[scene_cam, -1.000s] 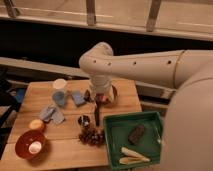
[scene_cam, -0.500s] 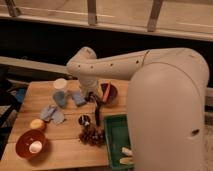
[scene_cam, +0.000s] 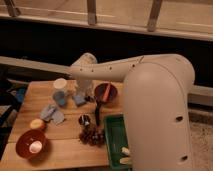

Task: Place sponge in red bowl

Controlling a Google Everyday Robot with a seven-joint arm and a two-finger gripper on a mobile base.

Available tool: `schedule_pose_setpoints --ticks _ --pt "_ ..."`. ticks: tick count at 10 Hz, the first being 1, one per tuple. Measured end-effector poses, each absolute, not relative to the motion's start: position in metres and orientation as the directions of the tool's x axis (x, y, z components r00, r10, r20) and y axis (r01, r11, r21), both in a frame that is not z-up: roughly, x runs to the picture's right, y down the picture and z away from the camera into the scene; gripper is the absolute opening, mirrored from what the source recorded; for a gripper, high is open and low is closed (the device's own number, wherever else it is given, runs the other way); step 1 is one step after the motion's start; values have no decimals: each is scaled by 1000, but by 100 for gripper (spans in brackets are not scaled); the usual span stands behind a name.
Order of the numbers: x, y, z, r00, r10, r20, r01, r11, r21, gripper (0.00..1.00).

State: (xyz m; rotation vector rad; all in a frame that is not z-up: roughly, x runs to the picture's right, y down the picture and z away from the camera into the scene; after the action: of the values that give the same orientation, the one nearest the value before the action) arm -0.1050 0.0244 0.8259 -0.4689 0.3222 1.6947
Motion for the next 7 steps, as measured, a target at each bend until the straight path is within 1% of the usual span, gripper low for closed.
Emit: schedule_pose_setpoints --ticks 4,7 --pt "-108 29 833 -137 856 -498 -980 -191 -59 65" --pt "-117 44 865 -153 826 -543 -962 -249 -108 65"
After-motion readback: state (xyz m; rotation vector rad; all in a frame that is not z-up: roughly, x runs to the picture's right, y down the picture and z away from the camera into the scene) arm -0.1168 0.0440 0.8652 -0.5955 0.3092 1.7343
